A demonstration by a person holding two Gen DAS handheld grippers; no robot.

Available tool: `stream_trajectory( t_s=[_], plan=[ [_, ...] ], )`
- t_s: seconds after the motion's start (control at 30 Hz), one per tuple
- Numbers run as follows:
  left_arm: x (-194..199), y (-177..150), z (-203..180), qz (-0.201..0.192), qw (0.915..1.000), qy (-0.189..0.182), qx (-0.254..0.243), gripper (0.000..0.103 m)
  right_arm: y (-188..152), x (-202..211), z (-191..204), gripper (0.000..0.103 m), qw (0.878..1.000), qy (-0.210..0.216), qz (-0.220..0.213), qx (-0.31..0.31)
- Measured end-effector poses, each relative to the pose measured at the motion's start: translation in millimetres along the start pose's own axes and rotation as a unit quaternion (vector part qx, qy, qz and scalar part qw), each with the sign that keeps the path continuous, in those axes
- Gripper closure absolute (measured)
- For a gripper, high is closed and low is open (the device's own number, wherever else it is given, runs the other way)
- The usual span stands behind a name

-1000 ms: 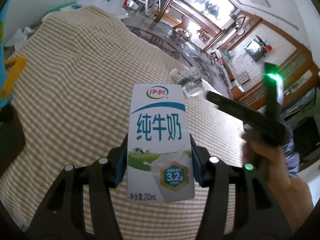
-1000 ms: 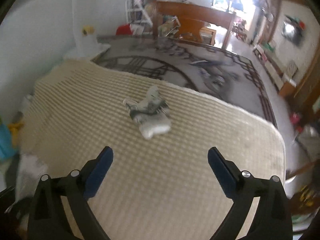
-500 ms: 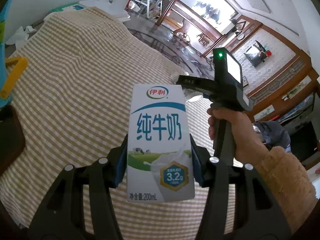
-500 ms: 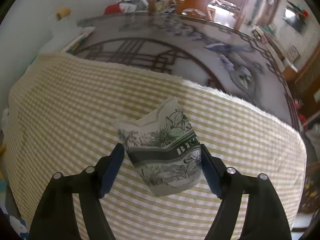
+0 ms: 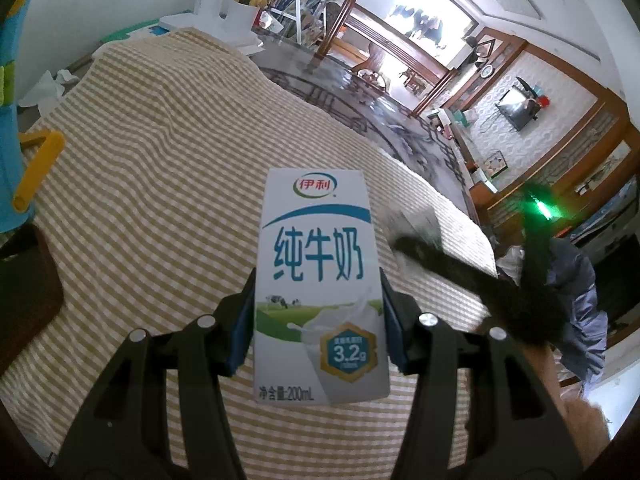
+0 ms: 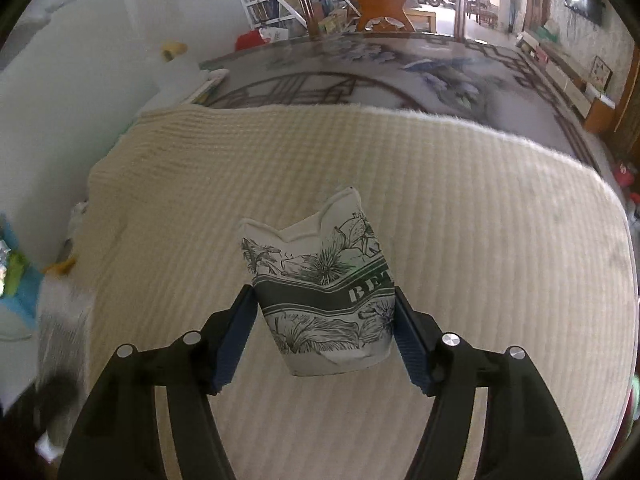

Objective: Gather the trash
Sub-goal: 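Lift the milk carton with the left tool while the right tool lifts the paper cup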

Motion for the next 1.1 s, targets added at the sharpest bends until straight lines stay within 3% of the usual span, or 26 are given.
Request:
stream_trajectory(
  t_s=[0.17, 0.53, 1.1],
  plan=[
    [2.4, 1.1, 0.9, -0.010, 0.9999, 0.011, -0.005, 0.051, -38.6, 38.9, 1.9, 0.038, 0.999, 0.017, -0.026, -0.030],
    [6.9, 2.0, -0.1, -0.029, 0.9986, 0.037, -0.024, 0.051, -87.6, 105.5, -2.5, 0.038, 0.997, -0.014, -0.069, -0.034],
    [-1.2, -10.8, -21.5, -0.028, 0.9951, 0.052, -0.080, 0.051, -119.4, 137.8, -13.0, 0.038, 0.995, -0.039, -0.088, -0.034]
  ],
)
Point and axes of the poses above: each gripper's, at about its wrist camera, not at the fingertips, and x roughly against the way its jaws point, z to its left, y to its top, the point moved 9 cm from there along -x, roughly the way its jaws point, and after that the axes turned 14 degrees about y, right-handed, at the moved point
